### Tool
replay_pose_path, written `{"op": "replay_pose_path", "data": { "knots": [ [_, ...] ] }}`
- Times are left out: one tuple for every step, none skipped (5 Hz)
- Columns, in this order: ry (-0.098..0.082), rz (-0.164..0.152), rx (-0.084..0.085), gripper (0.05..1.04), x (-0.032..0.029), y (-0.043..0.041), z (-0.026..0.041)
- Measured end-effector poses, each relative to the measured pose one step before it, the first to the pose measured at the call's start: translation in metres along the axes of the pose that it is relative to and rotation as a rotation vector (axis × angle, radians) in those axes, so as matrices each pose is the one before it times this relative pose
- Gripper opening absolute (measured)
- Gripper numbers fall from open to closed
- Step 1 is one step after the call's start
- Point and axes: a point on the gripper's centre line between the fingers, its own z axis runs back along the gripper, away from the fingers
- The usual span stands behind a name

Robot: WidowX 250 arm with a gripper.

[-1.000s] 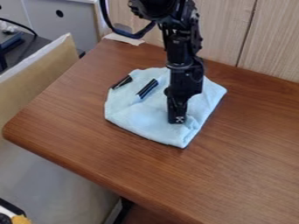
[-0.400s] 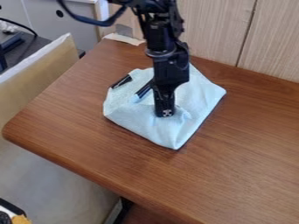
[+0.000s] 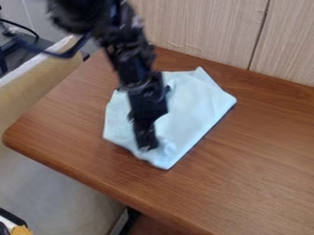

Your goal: Fold fabric bottom to top and right to left

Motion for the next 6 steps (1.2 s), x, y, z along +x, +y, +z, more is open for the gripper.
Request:
{"op": "replay_pose_path", "data": {
  "knots": [
    [0.0021,0.0324,0.0135,0.097,-0.02076,-0.0027,-0.00892],
    [0.0102,0.0405,-0.0084,0.201,-0.01126,0.00572,-0.00968],
    [0.0085,0.0397,0.0039,0.444,-0.00352,0.002,0.00031],
    [0.0064,0.0178,-0.0113,0.744,-0.00258,-0.00107,0.00068],
    [-0.01,-0.0021,0.0059,0.987,0.00197,-0.00042,0.00579],
    [-0.0116,0.0034,0.0129,1.002,0.0028,-0.00287,0.01793]
  ]
}}
